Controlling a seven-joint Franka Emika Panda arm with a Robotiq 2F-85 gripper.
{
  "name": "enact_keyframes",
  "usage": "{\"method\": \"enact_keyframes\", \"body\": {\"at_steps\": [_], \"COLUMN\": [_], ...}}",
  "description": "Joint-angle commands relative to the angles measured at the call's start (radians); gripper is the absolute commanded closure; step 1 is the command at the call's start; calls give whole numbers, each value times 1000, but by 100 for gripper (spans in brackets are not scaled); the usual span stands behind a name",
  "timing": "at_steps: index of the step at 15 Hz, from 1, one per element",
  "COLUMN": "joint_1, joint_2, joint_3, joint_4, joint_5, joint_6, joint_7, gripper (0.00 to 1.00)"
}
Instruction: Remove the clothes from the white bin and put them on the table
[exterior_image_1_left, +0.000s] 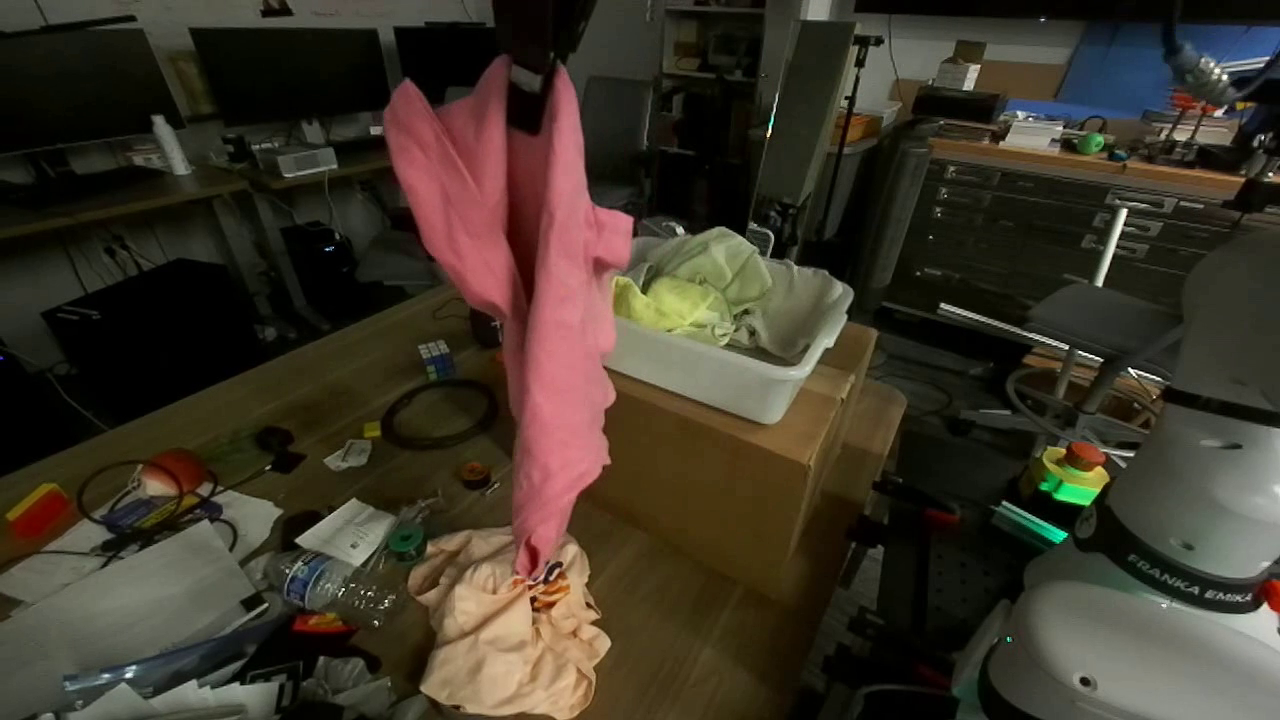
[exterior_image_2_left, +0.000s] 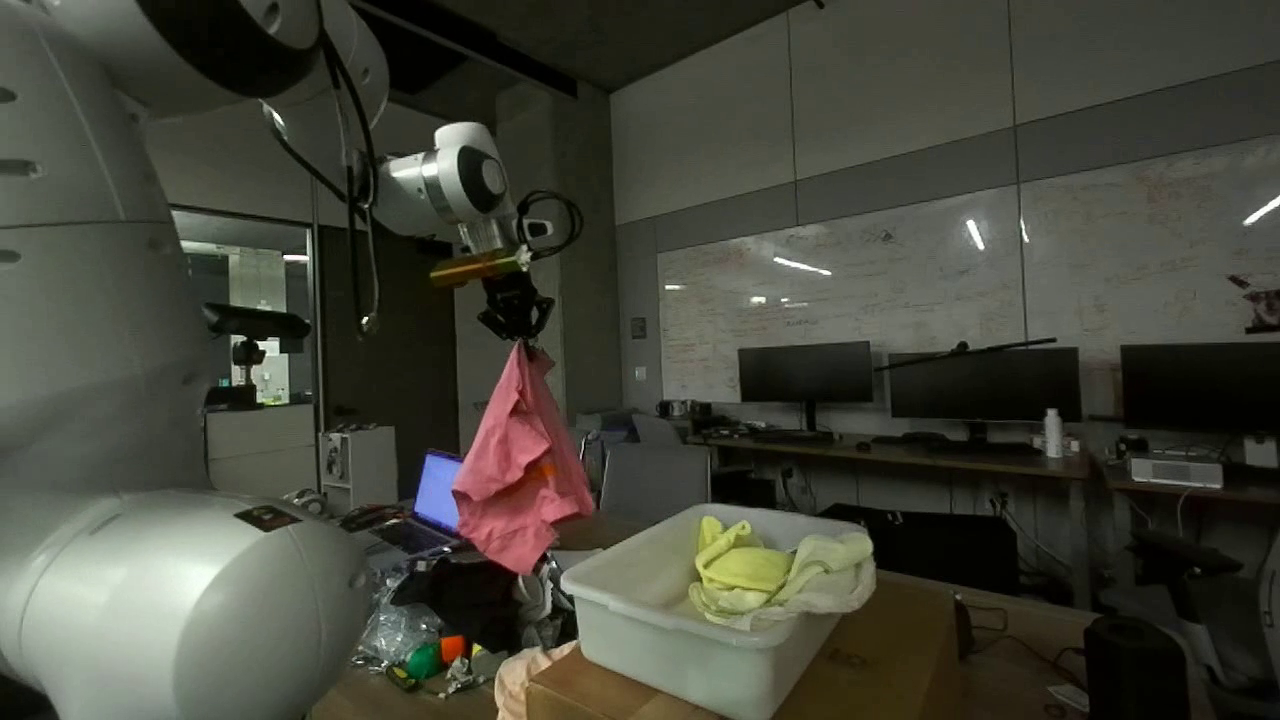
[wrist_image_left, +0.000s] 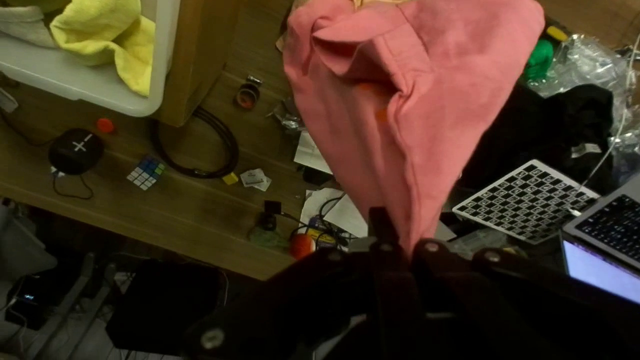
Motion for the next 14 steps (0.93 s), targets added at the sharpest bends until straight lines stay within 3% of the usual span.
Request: {"method": "enact_keyframes", "body": {"at_steps": [1,2,6,10,12,14], "joint_1": [-21,-25,-38,-56,-72,-96], "joint_2": [70,80,88,61,39,23], "joint_3": [13,13,11,-14,-36,-66], "joint_4": [78,79,39,-35,-77,-115], "joint_5": [-95,-133,-321,-407,-400,-379], "joint_6": [18,14,5,-29,-58,-77], "joint_7": [65,80,151,210,231,253], "gripper": [90,71,42,12,0,0]}}
